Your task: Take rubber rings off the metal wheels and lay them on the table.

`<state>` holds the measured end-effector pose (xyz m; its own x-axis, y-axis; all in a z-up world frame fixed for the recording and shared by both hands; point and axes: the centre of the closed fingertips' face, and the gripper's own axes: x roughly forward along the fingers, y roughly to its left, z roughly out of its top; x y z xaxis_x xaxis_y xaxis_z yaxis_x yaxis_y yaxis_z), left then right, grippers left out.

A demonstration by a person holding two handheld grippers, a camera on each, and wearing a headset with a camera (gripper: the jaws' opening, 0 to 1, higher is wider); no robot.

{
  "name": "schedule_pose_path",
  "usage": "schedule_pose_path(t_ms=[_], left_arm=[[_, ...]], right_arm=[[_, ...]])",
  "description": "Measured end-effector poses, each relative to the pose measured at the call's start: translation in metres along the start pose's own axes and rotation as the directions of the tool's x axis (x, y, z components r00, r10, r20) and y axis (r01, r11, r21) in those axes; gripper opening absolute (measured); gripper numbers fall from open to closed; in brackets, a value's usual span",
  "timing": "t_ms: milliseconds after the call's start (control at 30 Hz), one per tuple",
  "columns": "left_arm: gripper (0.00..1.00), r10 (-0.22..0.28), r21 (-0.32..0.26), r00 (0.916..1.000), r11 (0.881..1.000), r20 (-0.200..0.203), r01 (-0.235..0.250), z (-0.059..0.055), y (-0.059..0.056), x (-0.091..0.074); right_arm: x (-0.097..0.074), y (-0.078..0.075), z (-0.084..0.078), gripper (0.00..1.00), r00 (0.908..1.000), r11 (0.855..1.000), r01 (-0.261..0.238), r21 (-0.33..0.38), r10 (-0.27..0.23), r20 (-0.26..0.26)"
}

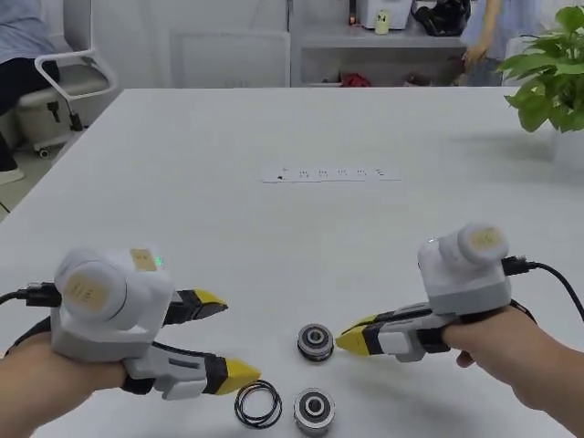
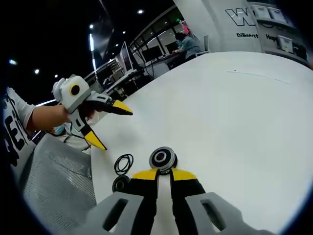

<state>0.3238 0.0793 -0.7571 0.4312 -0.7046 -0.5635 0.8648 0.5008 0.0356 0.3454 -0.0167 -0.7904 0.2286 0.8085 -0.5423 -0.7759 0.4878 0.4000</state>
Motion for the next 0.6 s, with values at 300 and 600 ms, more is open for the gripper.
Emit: schedule_pose_path(t_ms=[300,600], left_arm=[[0.55,-0.008,-0.015,1.0,1.0,0.004,0.008,0.002,0.0,0.008],[0.53,-0.014,-0.028,0.9999,1.0,0.006,0.014,0.003,0.001,0.015]], right_arm=[[0.003,-0.002,-0.006,0.07,0.9998,1.0,-0.002,-0.024,0.002,-0.02],[0.008,-0.001,-0.008,0.06,0.9996,0.997,-0.014,-0.077,0.011,-0.027]])
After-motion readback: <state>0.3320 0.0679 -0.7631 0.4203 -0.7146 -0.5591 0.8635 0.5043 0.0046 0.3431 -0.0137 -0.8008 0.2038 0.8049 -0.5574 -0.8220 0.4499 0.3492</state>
